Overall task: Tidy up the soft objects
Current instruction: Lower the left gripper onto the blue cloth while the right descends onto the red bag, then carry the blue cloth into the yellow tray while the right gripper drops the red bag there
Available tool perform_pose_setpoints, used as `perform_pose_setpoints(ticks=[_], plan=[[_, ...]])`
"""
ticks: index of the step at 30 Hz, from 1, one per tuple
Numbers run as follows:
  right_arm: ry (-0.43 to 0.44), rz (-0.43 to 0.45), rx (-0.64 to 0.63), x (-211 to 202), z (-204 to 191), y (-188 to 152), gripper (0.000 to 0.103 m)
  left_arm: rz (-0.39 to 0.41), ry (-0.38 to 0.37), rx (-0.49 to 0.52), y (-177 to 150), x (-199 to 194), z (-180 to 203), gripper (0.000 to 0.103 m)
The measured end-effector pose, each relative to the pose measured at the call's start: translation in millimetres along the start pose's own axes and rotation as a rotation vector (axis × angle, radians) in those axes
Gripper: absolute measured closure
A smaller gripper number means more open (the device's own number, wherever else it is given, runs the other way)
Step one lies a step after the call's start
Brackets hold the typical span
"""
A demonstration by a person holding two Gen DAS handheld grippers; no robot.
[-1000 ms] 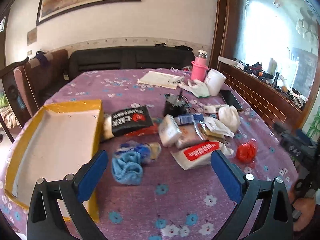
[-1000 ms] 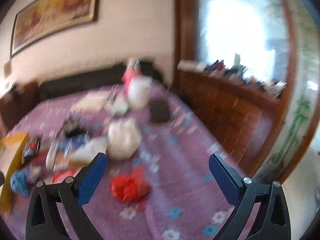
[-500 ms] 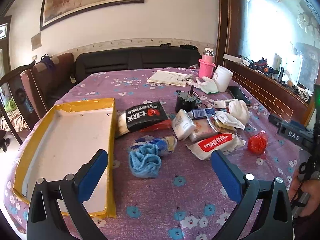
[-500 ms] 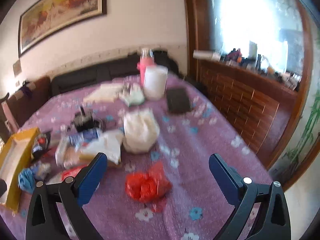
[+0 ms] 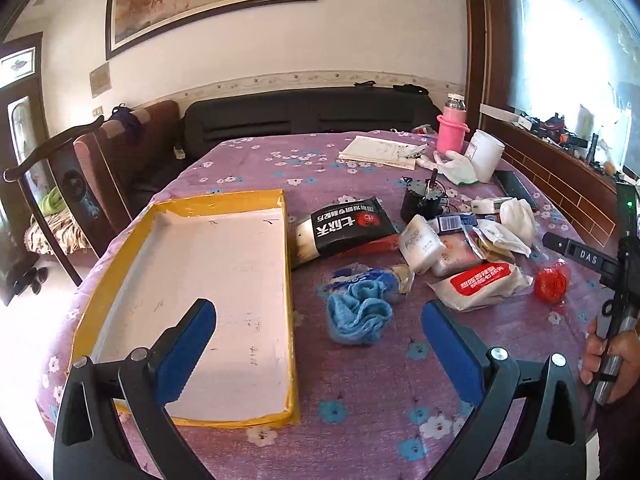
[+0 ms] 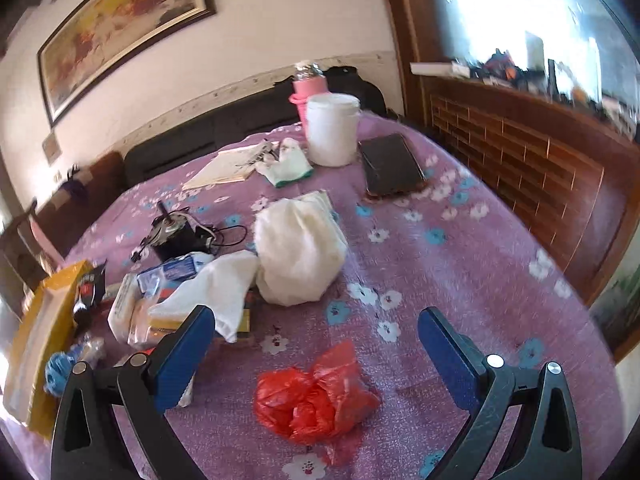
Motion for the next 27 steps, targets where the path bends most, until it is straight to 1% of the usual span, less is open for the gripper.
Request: perform_pose_setpoints(ticks=[3,5,6,9,12,16,17,18,19,20,21,22,23,24,25,27], plan=[[0.003,0.01,0.024,0,4,0,0.001,-0.015,-0.036,0.02,-4,4,6,0.0],[0.002,0.014,0.025,-1,3,0,0.001,-0.032,-0.077,0.038,-4,10,19,0.0],[0.001,0.015,0.022,-1,3,0,0.001,-0.033,-0.083,0.054,-4,14,25,0.0],[-0.001,0.016,0.009,-3,1,-1,0.001,-0.055,-0.066,0.105,-4,34,41,0.0],[-0.003,0.02,0.004,-4,0,-1,0.001,-0.103,-0.063,0.109,-6,58,46,0.001],[0.008,0.028,0.022,-6,3,0,0.001,-0.146,-0.068,0.114,-7,82,49,0.016],[0.015,0.028,0.029,-6,4,0,0.001,-0.158,-0.073,0.113,-8,86,49,0.019],[0.024,0.025,0.036,-6,5,0,0.001,-0.173,-0.081,0.108,-9,91,48,0.024],[0.044,0.019,0.046,-6,6,1,0.001,-0.19,-0.091,0.1,-11,96,48,0.029],[0.088,0.007,0.073,-6,9,2,0.001,-0.204,-0.099,0.092,-13,100,46,0.032],[0.12,-0.003,0.101,-7,13,3,0.001,-0.219,-0.105,0.083,-15,103,45,0.043],[0.153,-0.018,0.133,-7,19,4,0.001,-0.243,-0.112,0.069,-18,109,43,0.059],[0.182,-0.036,0.163,-8,25,5,0.001,-0.252,-0.11,0.06,-20,110,40,0.063],[0.19,-0.057,0.179,-8,32,5,0.001,-0.245,-0.112,0.049,-20,109,37,0.064],[0.185,-0.073,0.174,-8,36,6,0.001,-0.242,-0.124,0.039,-19,108,35,0.065],[0.156,-0.111,0.112,-7,34,4,0.001,-0.237,-0.134,0.024,-19,107,33,0.067]])
Point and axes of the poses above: each gripper's, at about its wrist camera, not at the fingertips, and x roughly the way its jaws point, z to its right, y to its top, the point moved 7 cm from there along x, roughly the way its jaws point, and after that the axes turned 1 degree about y, right-handed, at the moved point
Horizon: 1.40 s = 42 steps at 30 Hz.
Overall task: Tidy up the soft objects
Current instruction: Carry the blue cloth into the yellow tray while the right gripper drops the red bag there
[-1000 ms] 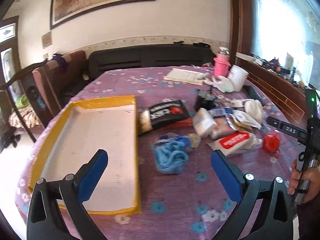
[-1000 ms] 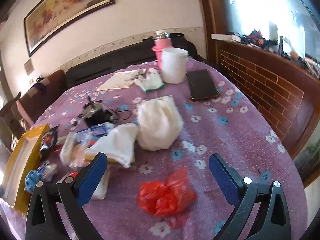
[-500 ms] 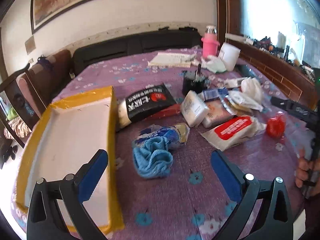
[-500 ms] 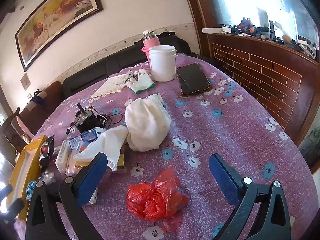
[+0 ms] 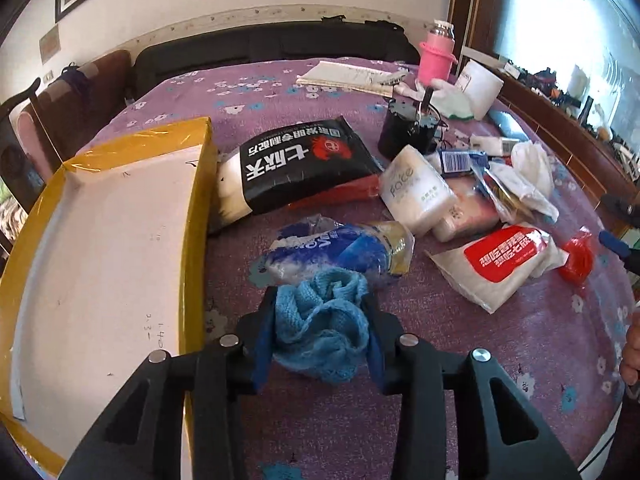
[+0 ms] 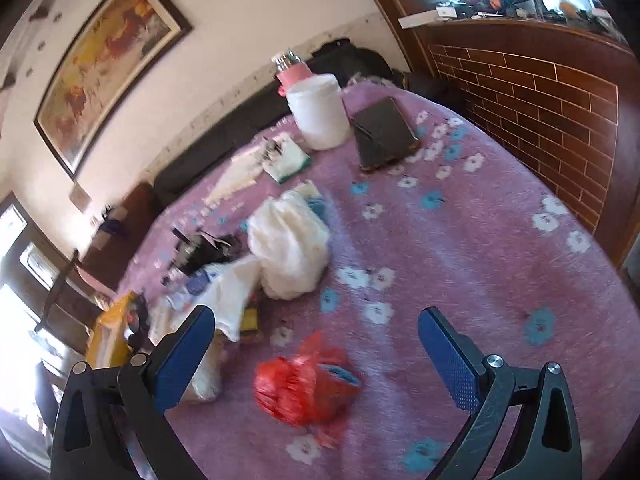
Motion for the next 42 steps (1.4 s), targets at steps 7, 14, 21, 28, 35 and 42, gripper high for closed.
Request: perform_pose_setpoints(ticks=[7,14,21,28,35,42], plan=[[-0.095,-0.144,-0.214,30,-36,-35,0.005,0.04,-0.052,-0.059,2,-19,-4,0.071],[-0.12,-0.135,-0.24,23,-47,-43,0.051,0.121,-0.097,-0.118,7,-63,-20,0.071],[0.044,-0.09,-0.266,-14,-102,-32,0.052,0.168,-0.139,-0.212,19,-96,-68,0.07],[0.316,-0.23,-0.331,30,-223,-44,0.051,0.131,-0.116,-0.346,53,-74,-153,0.07],[0.352,-0.294,-0.481,121,-345,-57,0.05,0.038,-0.195,-0.54,83,3,-219,0.07],[0.295,-0.305,-0.584,195,-402,-59,0.044,0.028,-0.198,-0.61,99,41,-243,0.049]])
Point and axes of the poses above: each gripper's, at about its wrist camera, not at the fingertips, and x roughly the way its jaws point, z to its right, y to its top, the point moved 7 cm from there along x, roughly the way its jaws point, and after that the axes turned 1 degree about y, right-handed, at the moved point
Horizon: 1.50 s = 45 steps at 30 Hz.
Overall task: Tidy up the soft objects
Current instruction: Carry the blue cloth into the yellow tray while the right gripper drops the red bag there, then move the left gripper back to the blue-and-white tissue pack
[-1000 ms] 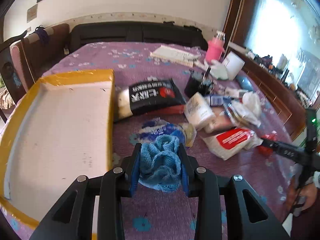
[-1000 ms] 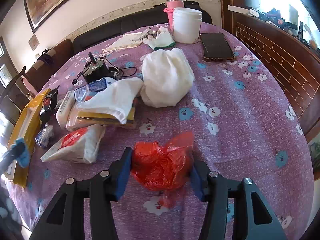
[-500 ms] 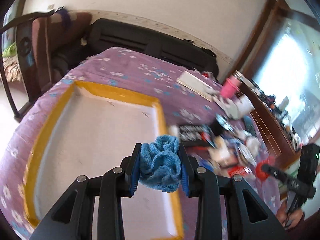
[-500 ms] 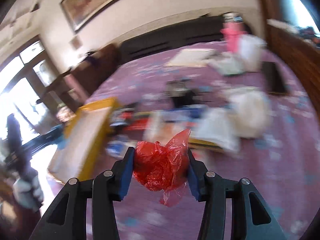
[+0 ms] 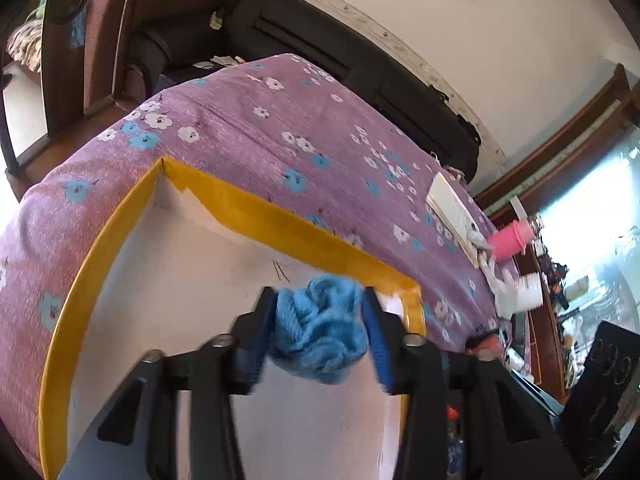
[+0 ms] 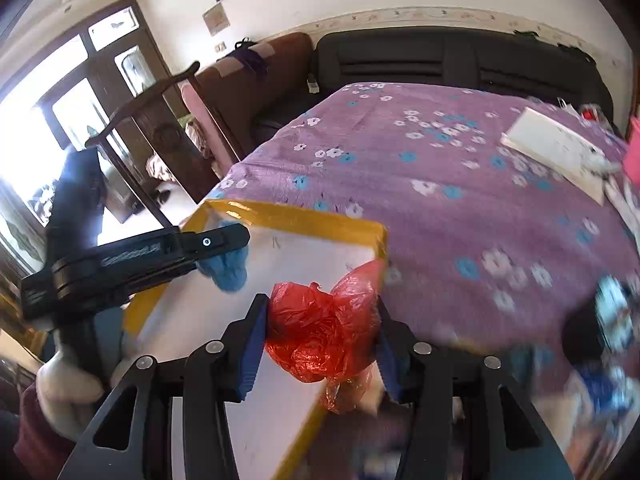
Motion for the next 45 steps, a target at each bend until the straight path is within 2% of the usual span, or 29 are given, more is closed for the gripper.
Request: perform_pose_setpoints(ticks=[1,3,7,9,10,12,17,22,24,27,29,31,33,35,36,38,39,40,41,42,45], plan=[[-0.012,-0.006,-0.009,7,0,5,0.04,0.005,-0.005,-0.015,3,0,-3,0.042],[-0.054,0.007,-0.018,11,2,12,0.027,0.011,-0.016,-0.027,5,0,-7,0.038],[-0.073,0.051,0.021,-8,11,16,0.025,-0.002,-0.019,-0.033,-3,-14,-9,0.037],[-0.079,0.077,0.029,-30,16,10,0.024,0.009,-0.015,-0.016,-13,-25,-5,0.031],[-0.089,0.09,0.027,-40,17,6,0.023,0.016,-0.001,-0.005,-23,-32,-3,0.027],[-0.114,0.115,0.023,-64,21,-7,0.021,0.008,0.022,0.02,-38,-36,-2,0.026],[-0.156,0.153,0.065,-115,34,-49,0.019,-0.065,0.14,0.098,-74,-33,-11,0.026],[-0.207,0.227,0.099,-173,49,-80,0.018,-0.088,0.256,0.141,-85,-39,-20,0.026],[-0.221,0.249,0.114,-196,57,-94,0.015,-0.088,0.258,0.145,-88,-43,-22,0.026],[-0.23,0.269,0.147,-223,70,-117,0.014,-0.048,0.229,0.132,-89,-53,-25,0.026],[-0.239,0.279,0.168,-238,81,-130,0.014,0.018,0.177,0.114,-84,-68,-22,0.026],[-0.259,0.29,0.192,-252,96,-143,0.014,0.079,0.172,0.124,-81,-87,-13,0.026],[-0.273,0.303,0.225,-265,111,-155,0.014,0.138,0.166,0.162,-84,-108,3,0.026],[-0.279,0.314,0.257,-275,126,-165,0.014,0.211,0.196,0.239,-92,-131,28,0.025],[-0.282,0.319,0.274,-279,133,-169,0.014,0.24,0.208,0.271,-95,-140,39,0.024],[-0.29,0.323,0.294,-284,143,-176,0.014,0.33,0.235,0.347,-106,-162,68,0.012],[-0.293,0.323,0.305,-285,148,-178,0.014,0.374,0.248,0.372,-111,-171,79,0.002],[-0.295,0.324,0.315,-285,153,-180,0.014,0.419,0.248,0.394,-119,-181,94,0.0],[-0.299,0.325,0.327,-286,158,-182,0.014,0.423,0.235,0.402,-120,-181,104,0.0],[-0.304,0.325,0.339,-285,163,-184,0.014,0.394,0.201,0.413,-128,-179,119,0.0],[-0.325,0.316,0.375,-283,181,-190,0.014,0.273,0.155,0.413,-146,-159,136,0.0]])
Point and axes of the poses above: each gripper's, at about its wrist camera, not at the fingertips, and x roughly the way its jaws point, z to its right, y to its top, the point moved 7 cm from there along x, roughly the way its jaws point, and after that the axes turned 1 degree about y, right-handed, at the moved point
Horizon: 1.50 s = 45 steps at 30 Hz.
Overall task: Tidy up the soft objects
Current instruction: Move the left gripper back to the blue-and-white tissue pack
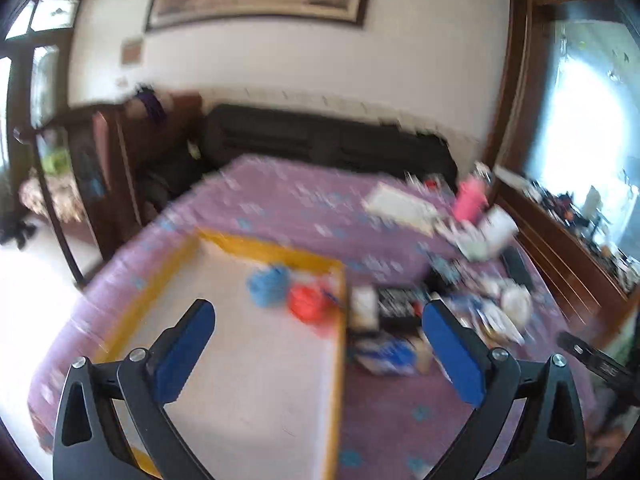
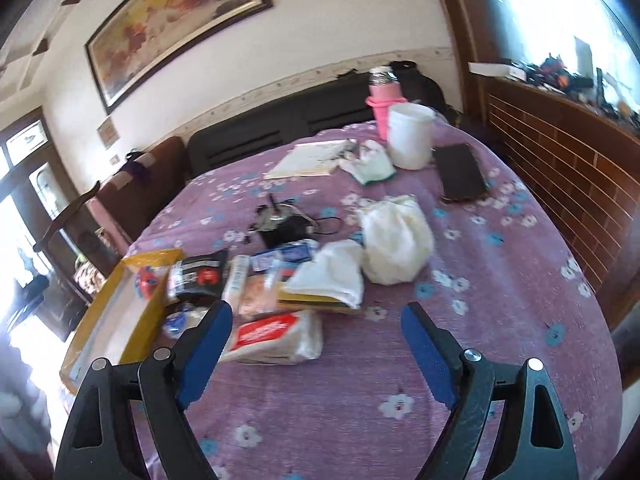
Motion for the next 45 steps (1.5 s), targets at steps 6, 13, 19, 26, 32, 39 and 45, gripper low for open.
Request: perform_pose_setpoints(ticks=[6,13,19,26,32,39,45], plan=[[-0.037,-0.026,0.075,15,41,-8,0.014,-0.097,-0.061,0.041,-28,22,32,0.0],[-0.087,-0.005,0.158,33,87,0,0.014,-0.178,-0.069,-0.032,-51,47,30,0.0],[-0.105,0.023,0.173,42,102,0,0.014,-0.201,-0.062,0.002,-60,55,42,0.0],[-0.109,0.031,0.169,43,102,-2,0.014,-0.269,-0.06,0.075,-70,93,73,0.0],[-0.132,0.044,0.097,42,90,-1,0.013,-0.337,0.036,0.107,-74,145,81,0.0],[-0.129,0.032,0.109,44,91,-3,0.011,-0.37,0.035,0.161,-85,163,95,0.02],[-0.12,0.007,0.125,49,94,-5,0.01,-0.317,-0.071,0.15,-82,128,100,0.051]])
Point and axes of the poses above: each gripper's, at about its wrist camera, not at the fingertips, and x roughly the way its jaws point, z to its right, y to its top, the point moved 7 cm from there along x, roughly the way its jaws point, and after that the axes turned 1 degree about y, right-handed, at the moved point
